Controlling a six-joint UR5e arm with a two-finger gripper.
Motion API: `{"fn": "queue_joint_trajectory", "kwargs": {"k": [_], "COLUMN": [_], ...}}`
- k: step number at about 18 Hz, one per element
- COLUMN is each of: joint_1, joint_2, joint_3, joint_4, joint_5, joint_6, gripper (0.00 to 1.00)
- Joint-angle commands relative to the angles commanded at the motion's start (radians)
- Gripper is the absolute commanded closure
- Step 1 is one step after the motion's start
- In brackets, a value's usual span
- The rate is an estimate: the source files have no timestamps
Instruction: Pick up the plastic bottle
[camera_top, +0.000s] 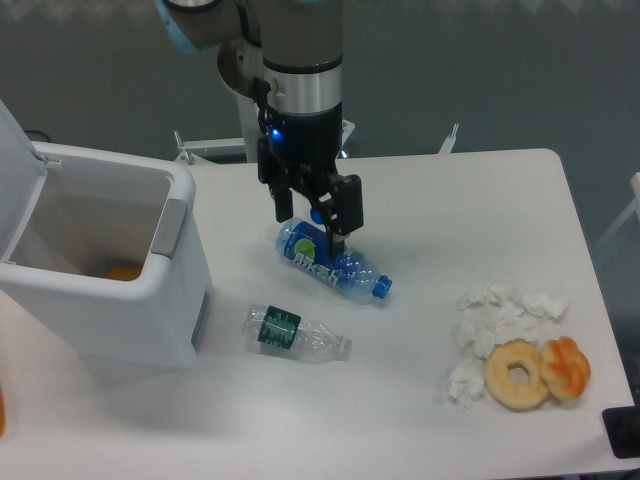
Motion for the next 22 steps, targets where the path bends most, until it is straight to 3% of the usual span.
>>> {"fn": "queue_joint_trajectory", "kwargs": {"k": [10,17,22], "joint_1": [-0.005,-0.006,-0.008], "joint_2": [0.005,0.031,0.026], "joint_3": [-0.034,-0.147,-0.164], "joint_4": [0.003,0.026,0.02], "joint_5": [-0.005,-0.038,-0.031], "joint_6": [-0.011,-0.008,0.041], "gripper": [0.0,0.0,0.0]}}
